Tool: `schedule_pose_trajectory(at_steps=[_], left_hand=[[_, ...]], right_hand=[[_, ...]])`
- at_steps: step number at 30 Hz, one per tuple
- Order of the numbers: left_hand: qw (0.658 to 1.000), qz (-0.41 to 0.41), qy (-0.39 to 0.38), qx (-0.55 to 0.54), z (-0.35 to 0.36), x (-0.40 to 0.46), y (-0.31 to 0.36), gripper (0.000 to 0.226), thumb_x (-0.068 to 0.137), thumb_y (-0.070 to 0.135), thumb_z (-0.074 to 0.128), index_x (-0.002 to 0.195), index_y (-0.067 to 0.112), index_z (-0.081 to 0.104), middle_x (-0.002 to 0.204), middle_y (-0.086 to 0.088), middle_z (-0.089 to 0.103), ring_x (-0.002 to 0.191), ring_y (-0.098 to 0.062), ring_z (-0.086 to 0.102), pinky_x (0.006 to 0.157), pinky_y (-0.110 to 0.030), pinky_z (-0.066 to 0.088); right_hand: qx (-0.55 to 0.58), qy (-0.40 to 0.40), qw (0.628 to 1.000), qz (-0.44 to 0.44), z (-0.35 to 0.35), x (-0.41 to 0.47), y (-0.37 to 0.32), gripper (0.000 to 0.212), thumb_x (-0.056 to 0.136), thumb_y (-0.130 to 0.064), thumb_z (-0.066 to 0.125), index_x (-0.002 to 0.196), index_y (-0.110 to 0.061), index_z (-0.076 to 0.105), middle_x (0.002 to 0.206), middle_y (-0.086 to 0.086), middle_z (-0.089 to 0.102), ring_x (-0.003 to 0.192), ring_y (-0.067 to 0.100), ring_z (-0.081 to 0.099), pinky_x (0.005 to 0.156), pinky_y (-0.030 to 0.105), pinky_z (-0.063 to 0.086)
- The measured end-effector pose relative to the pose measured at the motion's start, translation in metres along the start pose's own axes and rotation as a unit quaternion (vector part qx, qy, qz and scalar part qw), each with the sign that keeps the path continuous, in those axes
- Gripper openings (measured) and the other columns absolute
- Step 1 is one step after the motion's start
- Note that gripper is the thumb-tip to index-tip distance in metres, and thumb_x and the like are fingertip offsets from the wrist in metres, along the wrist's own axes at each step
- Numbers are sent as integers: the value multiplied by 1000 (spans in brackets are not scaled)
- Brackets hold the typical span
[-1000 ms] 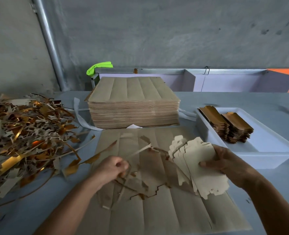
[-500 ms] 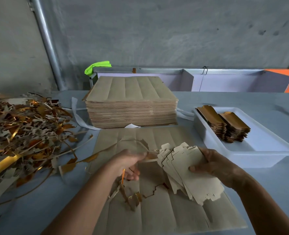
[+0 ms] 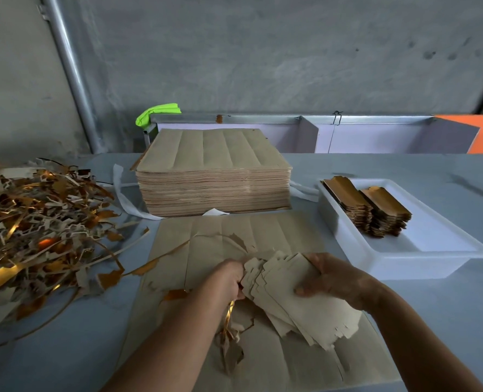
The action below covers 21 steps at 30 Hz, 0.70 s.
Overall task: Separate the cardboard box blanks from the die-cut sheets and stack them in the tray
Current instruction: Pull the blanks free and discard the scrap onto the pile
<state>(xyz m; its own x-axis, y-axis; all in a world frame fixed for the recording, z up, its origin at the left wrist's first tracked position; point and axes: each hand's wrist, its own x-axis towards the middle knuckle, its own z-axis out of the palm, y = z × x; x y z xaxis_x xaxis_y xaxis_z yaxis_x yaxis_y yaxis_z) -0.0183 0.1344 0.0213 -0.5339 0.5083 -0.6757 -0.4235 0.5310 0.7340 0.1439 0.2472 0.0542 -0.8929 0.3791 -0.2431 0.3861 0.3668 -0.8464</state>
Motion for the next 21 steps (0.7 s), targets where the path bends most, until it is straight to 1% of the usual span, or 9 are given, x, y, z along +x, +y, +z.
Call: schedule_pose_trajectory(at_steps=[5,8,10,12,13,15,17,19,21], left_hand=[[997,35,-61,-35,-12,-10,-6,18,92,15,57,93,-1,64,70,-14,64,67,-24,59,57,-27,49],[989,116,-90,-11,-22,-14,-12,9,87,3,60,78,4,63,68,-8,63,62,-18,60,60,-19,47],[992,121,-36,18,-27,-17,-14,28,91,3,53,64,10,56,53,-2,56,48,-15,50,50,-17,38],[976,141,81,145,-34,-14,-13,33,90,8,56,57,14,51,43,-1,49,35,-11,40,42,-14,27],[946,164,131,247,-41,-12,-11,28,87,14,63,59,14,56,48,-3,54,38,-10,47,42,-14,29],[856,182,210,435,-51,-14,-7,14,83,23,68,76,12,66,74,-6,66,68,-15,64,55,-20,40],[774,196,274,536,-56,-17,-6,16,85,27,66,92,12,67,91,-5,67,87,-21,64,67,-27,45],[714,274,323,558,-50,-19,-6,19,90,31,61,98,14,65,102,-3,64,95,-20,59,78,-31,47],[703,367,335,509,-32,-23,-7,32,91,44,54,102,15,61,108,-2,59,99,-18,54,80,-30,42]], right_hand=[[-12,-45,997,-60,3,-6,-10,35,76,0,73,102,-21,64,105,-2,69,94,12,66,76,23,55],[-25,-80,992,-90,8,-15,-19,33,76,-2,73,102,-21,65,105,1,70,94,14,67,72,25,56],[23,-70,992,-98,1,-22,-24,35,73,-4,75,103,-18,66,102,5,72,90,19,69,67,24,55],[89,-9,991,-96,-16,-28,-22,40,70,0,77,105,-14,66,100,10,72,89,25,70,68,32,58],[109,32,989,-92,-26,-29,-19,40,70,0,77,106,-14,65,100,11,72,89,27,69,71,36,59],[151,108,981,-55,-41,-26,-8,38,71,-1,72,107,-14,64,102,14,70,91,30,68,77,45,58],[209,146,967,17,-45,-18,5,50,65,-3,73,112,-11,62,106,18,66,97,35,64,85,54,53],[243,167,953,70,-40,-13,13,62,56,-6,74,116,-8,59,109,19,64,102,40,59,93,59,47],[262,187,942,99,-33,-9,18,66,54,-7,76,118,-9,59,113,19,62,106,41,57,97,60,43]])
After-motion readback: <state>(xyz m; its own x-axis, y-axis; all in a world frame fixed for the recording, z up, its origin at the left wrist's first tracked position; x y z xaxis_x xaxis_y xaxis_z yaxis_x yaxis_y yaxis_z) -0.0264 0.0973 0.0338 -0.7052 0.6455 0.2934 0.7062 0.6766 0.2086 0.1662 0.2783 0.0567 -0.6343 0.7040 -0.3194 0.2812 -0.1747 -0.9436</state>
